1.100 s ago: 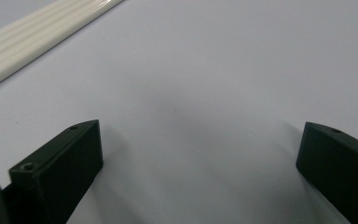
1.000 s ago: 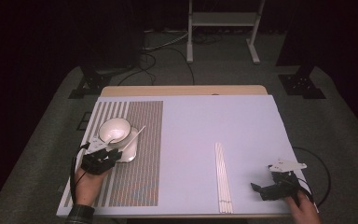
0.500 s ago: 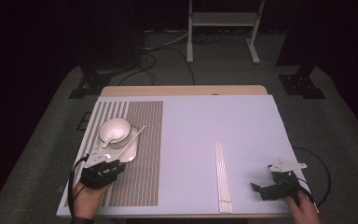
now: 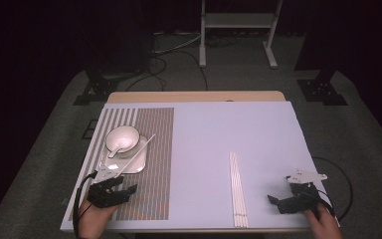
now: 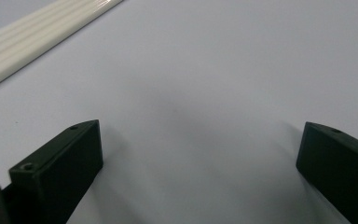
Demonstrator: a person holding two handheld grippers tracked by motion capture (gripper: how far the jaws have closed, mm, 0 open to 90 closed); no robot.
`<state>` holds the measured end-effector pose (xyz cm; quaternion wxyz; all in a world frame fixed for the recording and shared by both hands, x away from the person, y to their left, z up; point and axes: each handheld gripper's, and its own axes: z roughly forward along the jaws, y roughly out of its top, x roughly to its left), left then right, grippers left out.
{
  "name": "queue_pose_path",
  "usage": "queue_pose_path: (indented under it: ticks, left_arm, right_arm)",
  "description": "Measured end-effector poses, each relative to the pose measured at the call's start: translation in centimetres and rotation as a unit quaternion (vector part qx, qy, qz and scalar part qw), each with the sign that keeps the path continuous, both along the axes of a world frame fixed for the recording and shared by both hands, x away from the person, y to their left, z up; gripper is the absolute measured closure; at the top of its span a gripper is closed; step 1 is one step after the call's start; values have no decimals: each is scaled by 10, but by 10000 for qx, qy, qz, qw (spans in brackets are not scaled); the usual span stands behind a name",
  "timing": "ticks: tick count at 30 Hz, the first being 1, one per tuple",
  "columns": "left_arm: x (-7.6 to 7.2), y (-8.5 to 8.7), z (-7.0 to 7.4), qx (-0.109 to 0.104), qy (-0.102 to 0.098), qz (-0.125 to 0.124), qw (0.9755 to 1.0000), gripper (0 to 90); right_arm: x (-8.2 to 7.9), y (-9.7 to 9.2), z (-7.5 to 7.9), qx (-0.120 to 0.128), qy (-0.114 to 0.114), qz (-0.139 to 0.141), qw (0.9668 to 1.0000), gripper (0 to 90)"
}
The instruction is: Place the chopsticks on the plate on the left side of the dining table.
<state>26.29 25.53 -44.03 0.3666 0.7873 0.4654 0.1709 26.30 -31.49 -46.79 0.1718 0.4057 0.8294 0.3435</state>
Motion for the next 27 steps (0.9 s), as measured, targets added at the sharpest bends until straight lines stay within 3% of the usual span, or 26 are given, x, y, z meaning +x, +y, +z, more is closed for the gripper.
queue_pose_path:
  ticks: [20,27]
  left_arm:
    - [3,17,-2,119,9,249,9996,342]
    - [3,23,-2,147,-41,420,9990,276]
  right_arm:
    - [0,0,0,0,-1,-1,10000,0]
    - [0,0,0,0,-1,0,10000,0]
